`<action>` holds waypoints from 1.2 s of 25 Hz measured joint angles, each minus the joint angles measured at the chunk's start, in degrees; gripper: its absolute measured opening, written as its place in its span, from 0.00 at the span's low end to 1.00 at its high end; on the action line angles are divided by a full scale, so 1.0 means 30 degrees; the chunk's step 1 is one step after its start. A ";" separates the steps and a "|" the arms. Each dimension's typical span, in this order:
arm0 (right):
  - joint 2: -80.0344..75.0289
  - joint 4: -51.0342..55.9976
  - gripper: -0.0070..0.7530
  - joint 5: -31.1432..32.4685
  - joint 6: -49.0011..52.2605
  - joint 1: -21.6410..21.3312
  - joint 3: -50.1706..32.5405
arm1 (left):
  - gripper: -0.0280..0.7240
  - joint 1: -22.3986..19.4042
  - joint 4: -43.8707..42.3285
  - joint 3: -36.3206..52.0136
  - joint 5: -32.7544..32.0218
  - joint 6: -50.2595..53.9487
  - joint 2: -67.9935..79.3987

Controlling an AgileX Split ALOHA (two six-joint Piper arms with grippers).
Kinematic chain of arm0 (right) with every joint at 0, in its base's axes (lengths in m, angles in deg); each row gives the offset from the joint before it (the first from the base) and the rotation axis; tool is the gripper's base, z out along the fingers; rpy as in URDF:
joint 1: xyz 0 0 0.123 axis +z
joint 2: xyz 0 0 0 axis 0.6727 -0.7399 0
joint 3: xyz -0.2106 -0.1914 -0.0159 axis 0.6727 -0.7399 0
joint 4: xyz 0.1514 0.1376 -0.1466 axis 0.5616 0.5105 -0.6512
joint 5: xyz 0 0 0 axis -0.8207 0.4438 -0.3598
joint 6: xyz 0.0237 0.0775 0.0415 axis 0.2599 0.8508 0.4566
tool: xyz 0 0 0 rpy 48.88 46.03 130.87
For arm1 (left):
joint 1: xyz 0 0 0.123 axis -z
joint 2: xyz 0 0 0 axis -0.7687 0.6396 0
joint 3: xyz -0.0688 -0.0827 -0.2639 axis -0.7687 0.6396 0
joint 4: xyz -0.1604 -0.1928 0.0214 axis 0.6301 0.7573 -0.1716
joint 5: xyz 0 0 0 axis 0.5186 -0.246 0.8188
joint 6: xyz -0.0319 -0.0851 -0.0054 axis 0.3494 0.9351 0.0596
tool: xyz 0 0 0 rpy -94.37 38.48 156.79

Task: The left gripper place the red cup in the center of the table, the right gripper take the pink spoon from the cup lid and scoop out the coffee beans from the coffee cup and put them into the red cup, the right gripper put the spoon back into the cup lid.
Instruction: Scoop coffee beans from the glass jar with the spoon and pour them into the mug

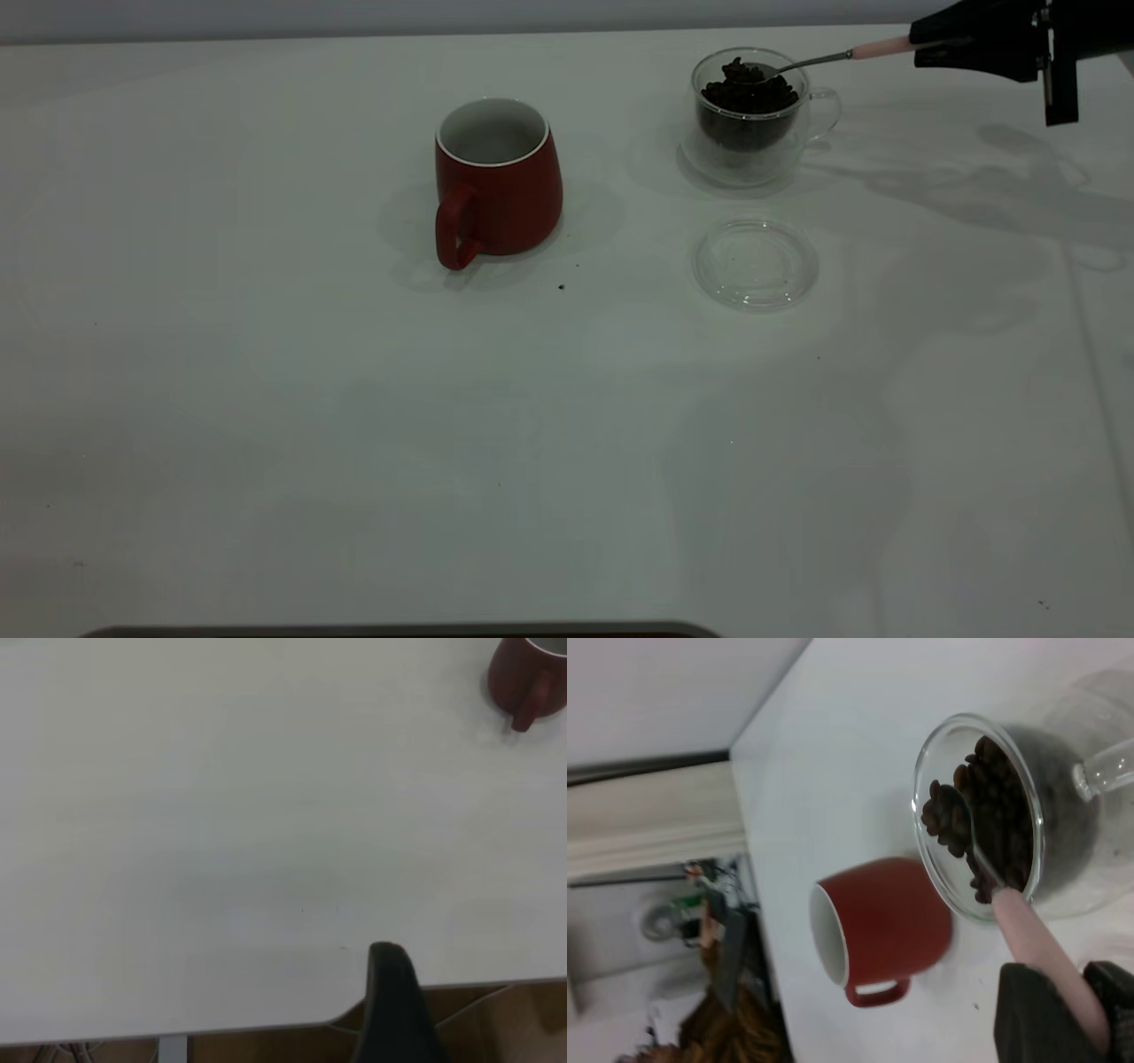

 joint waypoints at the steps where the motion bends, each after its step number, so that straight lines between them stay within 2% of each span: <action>1: -0.0145 0.0186 0.16 0.0020 -0.0018 -0.0087 0.0000 | 0.74 0.0000 0.0000 0.0000 0.0000 0.0000 0.0000; 23: -0.0436 0.0973 0.16 0.0059 -0.0585 -0.0355 0.0000 | 0.74 0.0000 0.0000 0.0000 0.0000 -0.0017 0.0000; 30: -0.0436 0.0973 0.16 0.0059 -0.0585 0.0197 0.0000 | 0.74 0.0000 0.0000 0.0000 0.0000 -0.0017 0.0000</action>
